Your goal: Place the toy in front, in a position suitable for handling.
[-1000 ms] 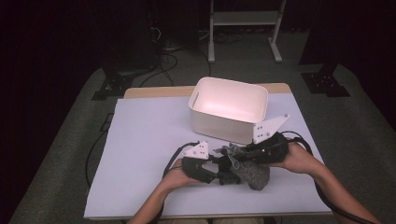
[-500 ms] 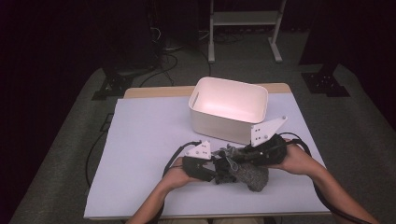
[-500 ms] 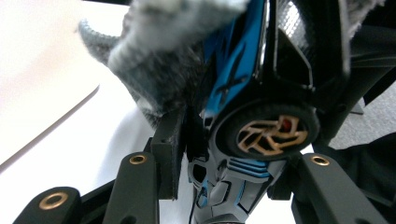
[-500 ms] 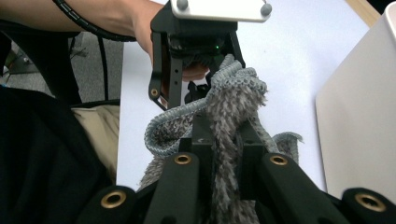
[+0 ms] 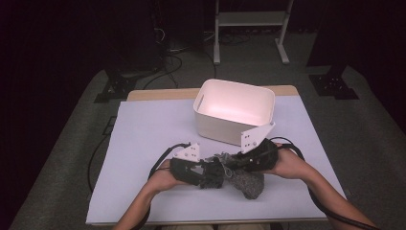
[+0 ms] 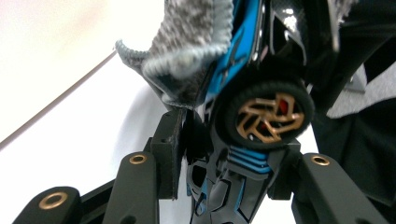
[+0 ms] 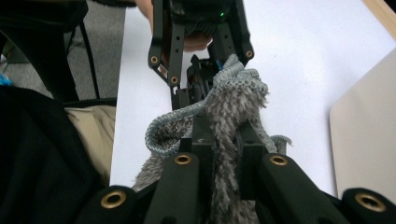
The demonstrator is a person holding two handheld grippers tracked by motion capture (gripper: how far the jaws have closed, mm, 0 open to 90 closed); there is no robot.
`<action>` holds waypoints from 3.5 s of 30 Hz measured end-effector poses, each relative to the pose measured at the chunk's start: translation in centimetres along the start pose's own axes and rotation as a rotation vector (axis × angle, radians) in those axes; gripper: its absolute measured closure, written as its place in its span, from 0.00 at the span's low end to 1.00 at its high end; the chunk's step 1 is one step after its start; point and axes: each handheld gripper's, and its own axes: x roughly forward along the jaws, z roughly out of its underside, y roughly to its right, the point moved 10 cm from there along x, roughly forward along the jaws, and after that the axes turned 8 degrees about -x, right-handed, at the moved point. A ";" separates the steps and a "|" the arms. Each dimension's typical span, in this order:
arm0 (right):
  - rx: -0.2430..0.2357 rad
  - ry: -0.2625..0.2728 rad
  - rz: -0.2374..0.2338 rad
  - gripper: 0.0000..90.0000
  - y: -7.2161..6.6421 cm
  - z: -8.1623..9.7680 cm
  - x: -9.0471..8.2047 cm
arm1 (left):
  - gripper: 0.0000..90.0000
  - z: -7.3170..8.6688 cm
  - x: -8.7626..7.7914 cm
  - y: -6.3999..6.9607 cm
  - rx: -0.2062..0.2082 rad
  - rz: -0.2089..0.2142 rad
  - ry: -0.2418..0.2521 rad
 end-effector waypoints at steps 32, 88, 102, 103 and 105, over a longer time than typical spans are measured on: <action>0.061 0.041 0.002 0.91 -0.5 1.8 -1.5 | 0.63 0.4 2.4 0.5 0.026 -0.014 -0.006; 0.222 0.090 -0.063 0.90 -1.8 6.9 3.1 | 0.53 2.4 0.5 -0.6 0.010 -0.006 -0.141; 0.213 0.092 -0.091 0.91 -3.4 6.9 3.0 | 0.48 3.2 -0.2 0.3 -0.050 0.071 -0.163; 0.212 0.092 -0.094 0.91 -3.6 6.9 2.9 | 0.47 3.5 0.0 0.3 -0.048 0.067 -0.178; 0.207 0.088 -0.099 0.91 -3.9 6.9 2.9 | 0.45 3.7 0.1 0.6 -0.056 0.079 -0.182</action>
